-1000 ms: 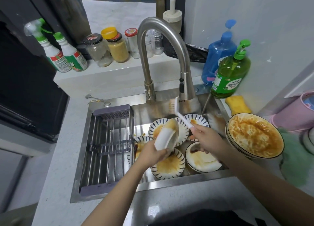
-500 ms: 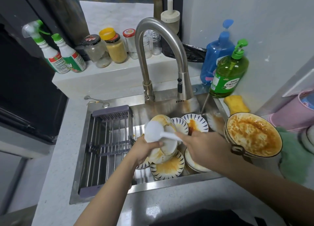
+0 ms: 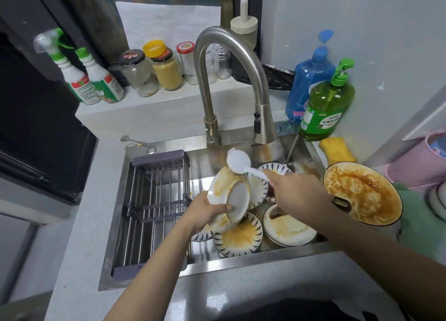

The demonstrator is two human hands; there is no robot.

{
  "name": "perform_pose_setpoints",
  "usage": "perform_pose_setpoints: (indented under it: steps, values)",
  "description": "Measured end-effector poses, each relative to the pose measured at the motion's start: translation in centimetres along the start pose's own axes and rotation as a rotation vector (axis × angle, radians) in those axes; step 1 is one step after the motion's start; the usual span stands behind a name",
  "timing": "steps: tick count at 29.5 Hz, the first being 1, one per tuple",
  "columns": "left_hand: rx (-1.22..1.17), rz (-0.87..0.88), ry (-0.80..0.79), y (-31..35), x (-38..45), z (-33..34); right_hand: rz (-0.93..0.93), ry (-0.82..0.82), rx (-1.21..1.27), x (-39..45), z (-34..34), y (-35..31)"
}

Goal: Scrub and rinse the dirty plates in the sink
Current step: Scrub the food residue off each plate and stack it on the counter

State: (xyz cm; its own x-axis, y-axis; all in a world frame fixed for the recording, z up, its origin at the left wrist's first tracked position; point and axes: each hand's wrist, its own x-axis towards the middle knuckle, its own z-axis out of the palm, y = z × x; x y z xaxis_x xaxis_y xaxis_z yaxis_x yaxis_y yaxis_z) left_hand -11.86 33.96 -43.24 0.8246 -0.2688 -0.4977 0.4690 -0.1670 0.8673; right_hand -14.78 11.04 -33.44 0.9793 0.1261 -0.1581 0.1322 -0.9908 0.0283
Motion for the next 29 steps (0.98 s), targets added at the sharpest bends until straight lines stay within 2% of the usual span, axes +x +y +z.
perform_pose_setpoints:
  steps: [6,8,11,16,18,21,25,29]
  values:
    - [-0.005,0.024,0.024,0.1,0.2,-0.5,-0.169,0.049,0.049,-3.2,0.2,-2.5]
    - [-0.076,0.003,0.018,0.2,0.0,-0.4,-0.098,0.072,0.035,-1.9,0.8,-1.5]
    - [-0.173,-0.015,0.01,0.6,-0.3,-0.4,0.041,0.023,0.042,-0.6,1.0,-0.2]
    - [-0.236,-0.012,0.007,0.7,-0.1,-0.7,-0.133,0.048,0.099,-2.8,1.0,-1.8]
    - [-0.262,-0.016,-0.01,0.8,-0.3,-0.6,-0.064,0.074,0.096,-1.5,1.3,-0.7]
    - [-0.295,-0.019,-0.034,1.0,-0.7,-0.4,0.025,0.011,0.114,-0.7,1.0,0.4]
    - [-0.248,-0.017,-0.029,1.1,-0.7,-0.8,-0.139,0.062,0.168,-2.4,0.2,-1.8]
    - [-0.229,-0.024,-0.005,0.9,-0.9,-0.8,0.027,-0.031,0.28,-0.1,0.5,0.3]
